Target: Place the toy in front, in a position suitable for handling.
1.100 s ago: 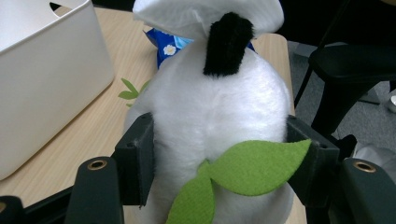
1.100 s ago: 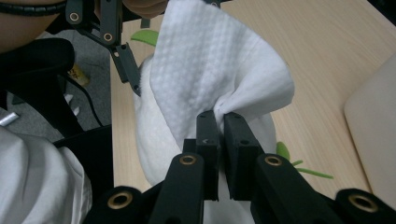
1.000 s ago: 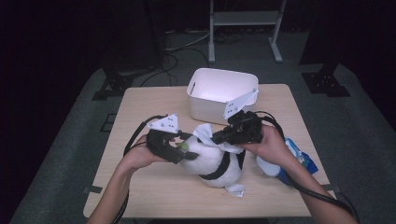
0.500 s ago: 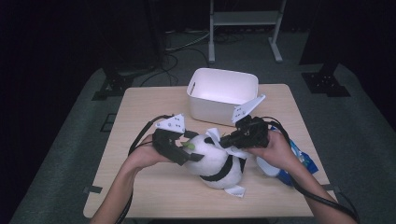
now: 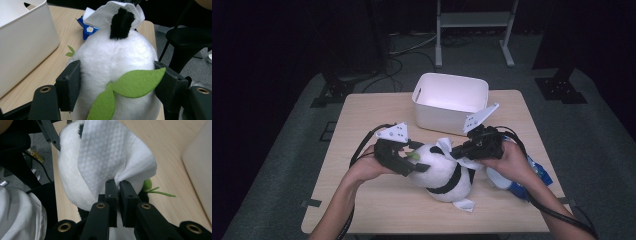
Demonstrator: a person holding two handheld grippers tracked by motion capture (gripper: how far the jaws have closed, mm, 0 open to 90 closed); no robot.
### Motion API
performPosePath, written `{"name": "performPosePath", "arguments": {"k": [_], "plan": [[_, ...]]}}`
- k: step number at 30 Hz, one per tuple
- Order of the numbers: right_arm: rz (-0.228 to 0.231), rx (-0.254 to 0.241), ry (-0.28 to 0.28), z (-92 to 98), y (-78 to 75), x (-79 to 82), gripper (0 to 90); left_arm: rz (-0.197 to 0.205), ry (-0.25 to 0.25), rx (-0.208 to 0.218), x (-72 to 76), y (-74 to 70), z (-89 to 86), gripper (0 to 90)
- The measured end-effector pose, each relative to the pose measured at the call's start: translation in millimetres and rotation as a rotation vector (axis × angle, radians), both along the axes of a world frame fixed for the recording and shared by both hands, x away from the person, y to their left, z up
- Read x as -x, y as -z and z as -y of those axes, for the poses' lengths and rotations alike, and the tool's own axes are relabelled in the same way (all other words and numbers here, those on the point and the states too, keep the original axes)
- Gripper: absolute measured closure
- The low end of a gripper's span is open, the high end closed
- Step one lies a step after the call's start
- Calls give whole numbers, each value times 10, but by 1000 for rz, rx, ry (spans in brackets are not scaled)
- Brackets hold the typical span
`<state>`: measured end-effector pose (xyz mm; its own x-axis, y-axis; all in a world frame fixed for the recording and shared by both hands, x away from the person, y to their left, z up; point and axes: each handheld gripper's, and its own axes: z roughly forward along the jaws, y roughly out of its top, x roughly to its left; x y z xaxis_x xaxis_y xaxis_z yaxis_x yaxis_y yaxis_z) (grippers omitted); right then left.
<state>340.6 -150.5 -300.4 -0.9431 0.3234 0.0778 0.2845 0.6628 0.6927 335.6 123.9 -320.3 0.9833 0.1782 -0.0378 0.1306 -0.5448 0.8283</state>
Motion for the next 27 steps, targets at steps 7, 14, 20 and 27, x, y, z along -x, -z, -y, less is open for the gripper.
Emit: {"name": "performPosePath", "arguments": {"k": [7, 14, 20, 27], "plan": [[26, -24, -20, -67, -194, 11, 846, 3, 8, -12, -8, -46, 127, 293], [56, -18, -38, -142, -376, 39, 846, 8, 24, -19, -36, -77, 264, 294], [66, 34, -52, -263, -413, 68, 846, 18, 42, -35, -39, -96, 395, 292], [52, 61, -38, -176, -339, 33, 846, 18, 42, -36, -31, -100, 441, 229]]}}
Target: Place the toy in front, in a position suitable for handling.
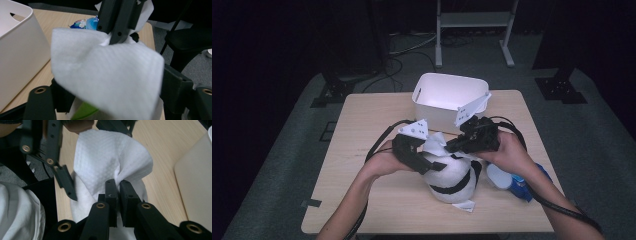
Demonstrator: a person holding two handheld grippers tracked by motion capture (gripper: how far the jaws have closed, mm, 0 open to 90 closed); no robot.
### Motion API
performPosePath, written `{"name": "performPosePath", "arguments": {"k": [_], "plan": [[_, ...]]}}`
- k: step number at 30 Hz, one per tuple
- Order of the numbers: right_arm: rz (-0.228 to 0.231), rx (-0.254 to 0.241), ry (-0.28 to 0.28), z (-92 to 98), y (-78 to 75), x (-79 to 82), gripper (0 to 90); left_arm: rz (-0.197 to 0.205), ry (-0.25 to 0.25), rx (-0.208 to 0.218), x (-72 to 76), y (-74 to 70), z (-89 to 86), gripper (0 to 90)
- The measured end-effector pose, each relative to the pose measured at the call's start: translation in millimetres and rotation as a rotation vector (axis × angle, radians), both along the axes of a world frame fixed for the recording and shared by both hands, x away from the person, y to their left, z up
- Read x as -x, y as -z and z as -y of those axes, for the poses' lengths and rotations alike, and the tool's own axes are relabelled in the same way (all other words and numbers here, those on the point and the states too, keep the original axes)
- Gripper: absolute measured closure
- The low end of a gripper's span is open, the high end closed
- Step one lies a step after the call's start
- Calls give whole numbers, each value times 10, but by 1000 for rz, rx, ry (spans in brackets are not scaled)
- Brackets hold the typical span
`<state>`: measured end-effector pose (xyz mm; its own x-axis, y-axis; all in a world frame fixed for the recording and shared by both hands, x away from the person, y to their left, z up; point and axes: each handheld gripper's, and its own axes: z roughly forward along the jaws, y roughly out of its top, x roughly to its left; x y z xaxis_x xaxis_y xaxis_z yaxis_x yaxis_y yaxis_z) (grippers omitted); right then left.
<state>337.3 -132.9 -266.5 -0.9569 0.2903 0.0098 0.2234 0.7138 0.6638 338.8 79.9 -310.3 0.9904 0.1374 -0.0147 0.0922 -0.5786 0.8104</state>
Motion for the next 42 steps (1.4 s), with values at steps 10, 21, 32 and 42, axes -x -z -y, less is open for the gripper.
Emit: {"name": "performPosePath", "arguments": {"k": [10, 21, 32, 42], "plan": [[-20, -20, 40, 256, 85, 0, 846, -15, -28, 15, 30, 21, -116, 171], [-27, -26, 90, 505, 114, 13, 845, -72, -7, 48, -38, 244, -118, 272], [-6, -31, 45, 357, -12, 28, 844, -60, 1, 39, -20, 223, -90, 309], [10, 47, -14, -11, -91, 25, 844, -59, 0, 27, -22, 227, -118, 308]]}}
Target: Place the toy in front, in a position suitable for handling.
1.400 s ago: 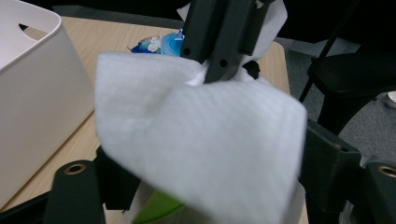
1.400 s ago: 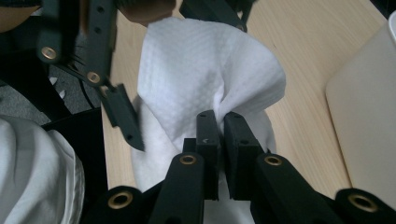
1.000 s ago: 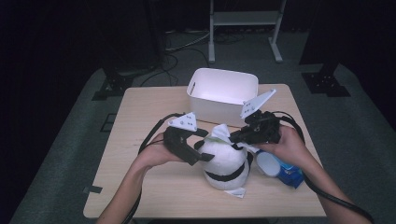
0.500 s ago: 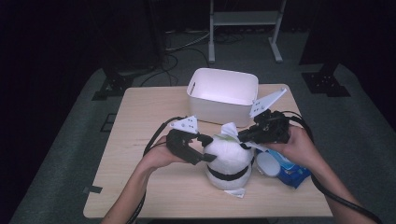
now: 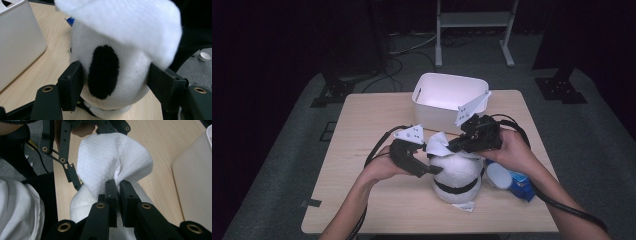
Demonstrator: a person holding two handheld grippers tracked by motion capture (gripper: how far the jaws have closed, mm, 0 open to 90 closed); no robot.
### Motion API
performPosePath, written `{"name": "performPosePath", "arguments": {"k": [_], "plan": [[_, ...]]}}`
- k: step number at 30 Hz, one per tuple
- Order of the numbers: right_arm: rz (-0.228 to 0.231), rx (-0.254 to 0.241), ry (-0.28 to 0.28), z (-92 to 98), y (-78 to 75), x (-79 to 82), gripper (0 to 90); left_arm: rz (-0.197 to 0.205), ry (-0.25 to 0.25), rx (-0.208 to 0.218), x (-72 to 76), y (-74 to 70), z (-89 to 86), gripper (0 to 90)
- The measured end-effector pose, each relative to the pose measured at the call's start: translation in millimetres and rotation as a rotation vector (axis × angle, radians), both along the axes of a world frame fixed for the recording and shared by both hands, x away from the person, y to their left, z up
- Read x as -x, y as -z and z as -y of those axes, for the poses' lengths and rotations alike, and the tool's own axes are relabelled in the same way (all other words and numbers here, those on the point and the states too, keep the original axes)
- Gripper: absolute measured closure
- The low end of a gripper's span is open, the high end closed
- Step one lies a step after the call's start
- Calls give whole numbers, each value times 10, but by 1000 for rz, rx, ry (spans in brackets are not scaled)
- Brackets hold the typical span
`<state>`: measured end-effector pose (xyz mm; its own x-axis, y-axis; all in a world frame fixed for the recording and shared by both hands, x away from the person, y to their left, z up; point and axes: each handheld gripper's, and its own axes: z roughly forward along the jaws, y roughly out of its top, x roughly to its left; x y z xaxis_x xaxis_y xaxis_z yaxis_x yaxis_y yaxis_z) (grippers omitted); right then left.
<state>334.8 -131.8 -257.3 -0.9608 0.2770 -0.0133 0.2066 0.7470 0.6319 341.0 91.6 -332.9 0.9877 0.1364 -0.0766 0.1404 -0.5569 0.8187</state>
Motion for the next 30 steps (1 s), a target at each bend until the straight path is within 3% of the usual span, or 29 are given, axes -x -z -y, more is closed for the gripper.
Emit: {"name": "performPosePath", "arguments": {"k": [13, 19, 20, 24, 30], "plan": [[-2, 28, -11, -122, 1, -32, 845, 3, 0, -10, -8, 0, -10, 307], [-16, -8, 0, -83, 55, -53, 844, 15, -17, -7, 27, -65, -4, 196], [-20, -21, -7, -106, 68, -50, 844, 14, -15, 9, 36, -105, 2, 186], [-10, -20, -37, -211, 84, -7, 839, 4, -16, 6, 37, -129, 49, 120], [-1, -24, -36, -216, 64, 30, 830, -16, 5, 6, 30, -100, 14, 268]]}}
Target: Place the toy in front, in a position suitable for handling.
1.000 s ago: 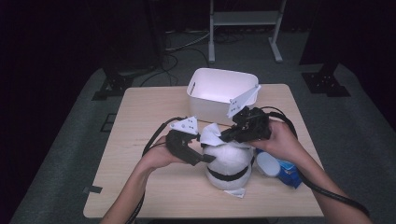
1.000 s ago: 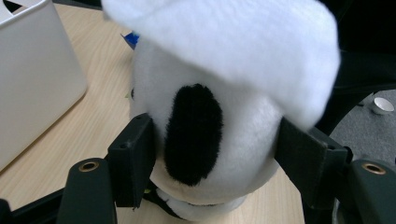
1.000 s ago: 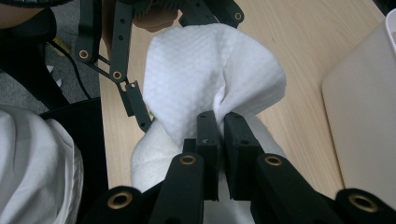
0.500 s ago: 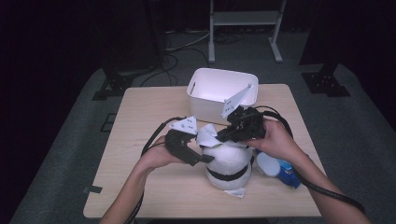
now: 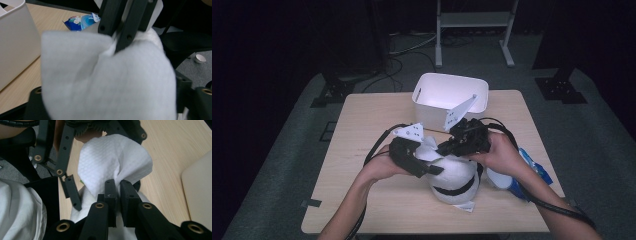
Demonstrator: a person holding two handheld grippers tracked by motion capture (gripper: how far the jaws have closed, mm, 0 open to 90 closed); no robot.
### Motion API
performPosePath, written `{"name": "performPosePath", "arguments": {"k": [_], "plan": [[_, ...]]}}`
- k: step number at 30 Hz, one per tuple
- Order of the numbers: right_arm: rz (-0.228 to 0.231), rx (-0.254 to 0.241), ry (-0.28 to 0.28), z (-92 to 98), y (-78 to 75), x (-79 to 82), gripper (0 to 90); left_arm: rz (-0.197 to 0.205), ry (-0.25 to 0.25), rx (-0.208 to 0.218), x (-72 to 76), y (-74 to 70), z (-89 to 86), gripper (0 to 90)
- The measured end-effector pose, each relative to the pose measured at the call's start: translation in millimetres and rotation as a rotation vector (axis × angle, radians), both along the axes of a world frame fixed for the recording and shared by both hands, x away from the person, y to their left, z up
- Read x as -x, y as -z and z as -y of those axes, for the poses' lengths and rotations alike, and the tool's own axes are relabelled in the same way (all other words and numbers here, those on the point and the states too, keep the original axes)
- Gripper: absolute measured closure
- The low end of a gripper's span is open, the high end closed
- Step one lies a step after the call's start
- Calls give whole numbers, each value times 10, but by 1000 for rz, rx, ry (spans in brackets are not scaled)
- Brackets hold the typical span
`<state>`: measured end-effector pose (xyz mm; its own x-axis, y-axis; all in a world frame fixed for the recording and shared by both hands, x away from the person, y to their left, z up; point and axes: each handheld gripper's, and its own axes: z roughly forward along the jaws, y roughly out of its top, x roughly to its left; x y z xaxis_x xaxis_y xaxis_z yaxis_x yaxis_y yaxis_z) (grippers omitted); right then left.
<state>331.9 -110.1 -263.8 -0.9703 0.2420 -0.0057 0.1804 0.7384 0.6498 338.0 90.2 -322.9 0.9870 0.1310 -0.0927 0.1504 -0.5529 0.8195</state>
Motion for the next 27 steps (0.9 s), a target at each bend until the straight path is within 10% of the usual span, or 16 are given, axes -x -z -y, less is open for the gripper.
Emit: {"name": "performPosePath", "arguments": {"k": [16, 27], "plan": [[-14, -38, 85, 528, 9, 11, 830, -2, -12, 10, -19, 1, -2, 277], [-21, 14, 12, 186, -119, -3, 835, 23, -2, 1, -7, -33, 99, 277]]}}
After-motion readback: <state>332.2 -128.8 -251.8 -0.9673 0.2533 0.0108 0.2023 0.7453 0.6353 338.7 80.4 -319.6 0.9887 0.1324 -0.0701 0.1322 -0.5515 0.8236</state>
